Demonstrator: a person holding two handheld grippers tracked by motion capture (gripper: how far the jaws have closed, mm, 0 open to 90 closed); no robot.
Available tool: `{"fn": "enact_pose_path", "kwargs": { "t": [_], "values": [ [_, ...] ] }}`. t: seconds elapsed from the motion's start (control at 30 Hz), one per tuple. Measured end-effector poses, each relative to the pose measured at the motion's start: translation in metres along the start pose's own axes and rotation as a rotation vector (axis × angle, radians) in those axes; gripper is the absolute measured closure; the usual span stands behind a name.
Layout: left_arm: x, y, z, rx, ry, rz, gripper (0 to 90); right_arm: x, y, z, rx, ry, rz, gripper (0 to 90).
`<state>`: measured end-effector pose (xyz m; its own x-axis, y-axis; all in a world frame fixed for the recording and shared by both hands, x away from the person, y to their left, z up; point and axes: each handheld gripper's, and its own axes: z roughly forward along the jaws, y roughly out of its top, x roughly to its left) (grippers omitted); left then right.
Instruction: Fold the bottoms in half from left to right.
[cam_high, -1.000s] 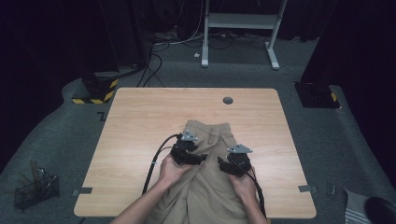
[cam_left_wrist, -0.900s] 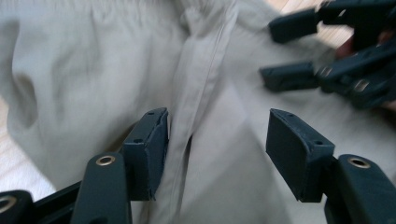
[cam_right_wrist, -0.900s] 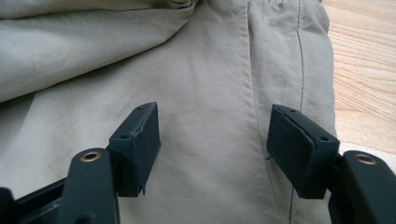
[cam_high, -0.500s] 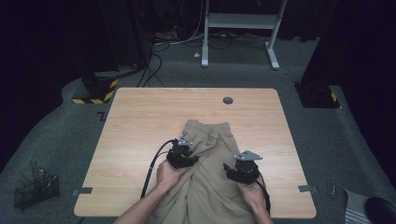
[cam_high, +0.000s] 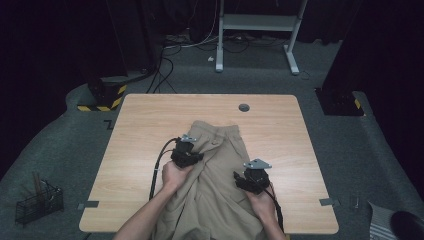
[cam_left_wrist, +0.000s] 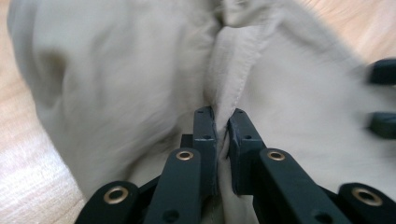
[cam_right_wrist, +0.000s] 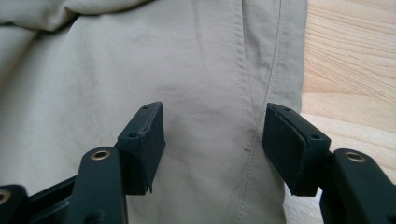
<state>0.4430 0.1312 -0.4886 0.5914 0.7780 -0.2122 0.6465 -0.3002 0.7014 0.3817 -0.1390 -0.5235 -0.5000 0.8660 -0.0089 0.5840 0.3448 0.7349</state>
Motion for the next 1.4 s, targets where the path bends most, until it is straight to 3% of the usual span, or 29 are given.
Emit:
{"fn": "enact_pose_path", "kwargs": {
  "t": [0.2,0.37,0.5,0.63,0.77,0.83,0.9,1.07,1.13,1.27,1.4],
  "values": [
    [-0.024,0.03,-0.019,-0.092,-0.072,0.069,84.6,0.0,0.0,0.0,0.001,-0.003,-0.001,38.4],
    [-0.045,0.052,-0.009,-0.134,-0.132,0.106,84.9,0.0,0.0,0.0,0.001,-0.005,0.0,37.9],
    [-0.061,0.055,0.015,-0.11,-0.175,0.104,84.9,0.0,0.0,0.0,0.002,-0.008,0.001,37.5],
    [-0.07,0.051,0.043,-0.061,-0.189,0.107,84.8,0.001,0.0,0.0,0.001,-0.011,0.002,37.3],
    [-0.07,0.044,0.068,0.003,-0.17,0.112,84.3,0.001,0.0,0.0,0.001,-0.012,0.003,37.1],
    [-0.066,0.04,0.076,0.044,-0.159,0.1,82.1,0.001,0.0,0.0,0.001,-0.012,0.003,37.0],
    [-0.063,0.037,0.079,0.048,-0.156,0.077,76.3,0.001,0.0,0.0,0.002,-0.012,0.002,37.1],
    [-0.063,0.036,0.059,-0.002,-0.191,0.035,59.9,0.0,0.0,0.0,0.002,-0.012,0.004,37.1],
    [-0.063,0.037,0.046,-0.026,-0.185,0.045,53.8,0.0,0.0,0.0,0.001,-0.011,0.003,37.1],
    [-0.067,0.031,0.019,-0.062,-0.144,0.118,46.2,0.0,0.0,0.0,0.002,-0.012,0.003,37.1],
    [-0.061,0.018,-0.003,-0.075,-0.151,0.092,42.0,0.0,0.0,0.0,0.002,-0.012,0.003,37.0]
  ]
}}
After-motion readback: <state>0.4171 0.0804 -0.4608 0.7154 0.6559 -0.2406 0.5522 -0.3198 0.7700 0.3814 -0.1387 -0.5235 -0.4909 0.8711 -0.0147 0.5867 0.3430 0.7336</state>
